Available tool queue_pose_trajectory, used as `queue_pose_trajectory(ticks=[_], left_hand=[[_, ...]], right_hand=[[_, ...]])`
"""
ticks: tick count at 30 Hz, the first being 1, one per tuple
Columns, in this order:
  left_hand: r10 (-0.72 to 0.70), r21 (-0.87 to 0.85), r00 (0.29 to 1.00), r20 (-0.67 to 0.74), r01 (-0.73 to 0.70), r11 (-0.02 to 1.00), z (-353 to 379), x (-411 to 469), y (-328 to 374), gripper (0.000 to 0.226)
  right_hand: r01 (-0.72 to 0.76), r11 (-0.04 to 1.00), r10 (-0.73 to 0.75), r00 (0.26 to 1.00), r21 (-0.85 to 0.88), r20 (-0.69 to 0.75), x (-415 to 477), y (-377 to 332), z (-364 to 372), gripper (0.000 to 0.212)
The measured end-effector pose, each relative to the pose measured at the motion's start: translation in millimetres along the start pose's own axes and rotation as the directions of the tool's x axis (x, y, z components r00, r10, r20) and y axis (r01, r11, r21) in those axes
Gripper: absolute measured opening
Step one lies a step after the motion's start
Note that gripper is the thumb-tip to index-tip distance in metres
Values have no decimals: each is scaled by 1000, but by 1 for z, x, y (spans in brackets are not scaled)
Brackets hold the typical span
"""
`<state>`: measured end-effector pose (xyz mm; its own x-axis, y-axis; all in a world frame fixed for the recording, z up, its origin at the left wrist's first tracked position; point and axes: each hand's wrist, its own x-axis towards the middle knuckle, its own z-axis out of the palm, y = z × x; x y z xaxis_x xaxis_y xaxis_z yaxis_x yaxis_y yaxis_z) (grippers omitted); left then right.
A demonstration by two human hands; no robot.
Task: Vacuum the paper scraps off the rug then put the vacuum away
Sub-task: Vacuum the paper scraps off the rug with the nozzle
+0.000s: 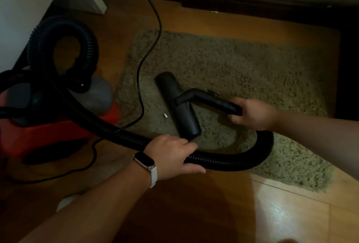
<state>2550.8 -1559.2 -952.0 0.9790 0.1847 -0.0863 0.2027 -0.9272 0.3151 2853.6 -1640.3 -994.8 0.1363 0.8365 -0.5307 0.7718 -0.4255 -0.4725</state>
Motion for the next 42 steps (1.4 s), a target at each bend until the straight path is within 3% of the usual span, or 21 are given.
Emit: queue_pose_trajectory(ticks=[7,16,21,25,30,42], left_hand=[[-28,-2,999,14,28,1000,-4,28,6,71],[46,-17,999,-14,-46,999,-1,7,4,63],[1,1,1000,-30,0,1000,3,-15,-1,59],[-62,-33,998,6,62,998,3,-20,-4,63],[-48,-45,999,0,48,998,3,-6,-3,64],[-34,-41,999,17,35,999,-5,8,-1,66]], right_hand=[[-67,983,88,989,174,-117,-18,33,-15,29],[76,997,-75,997,-21,11,-4,-5,-10,29],[193,964,-177,979,-183,102,22,-38,-5,32],[236,932,-223,972,-275,78,27,-44,-8,35],[177,927,-188,982,-332,-1,18,-28,-18,37],[130,950,-167,980,-285,-107,0,-14,-31,43]])
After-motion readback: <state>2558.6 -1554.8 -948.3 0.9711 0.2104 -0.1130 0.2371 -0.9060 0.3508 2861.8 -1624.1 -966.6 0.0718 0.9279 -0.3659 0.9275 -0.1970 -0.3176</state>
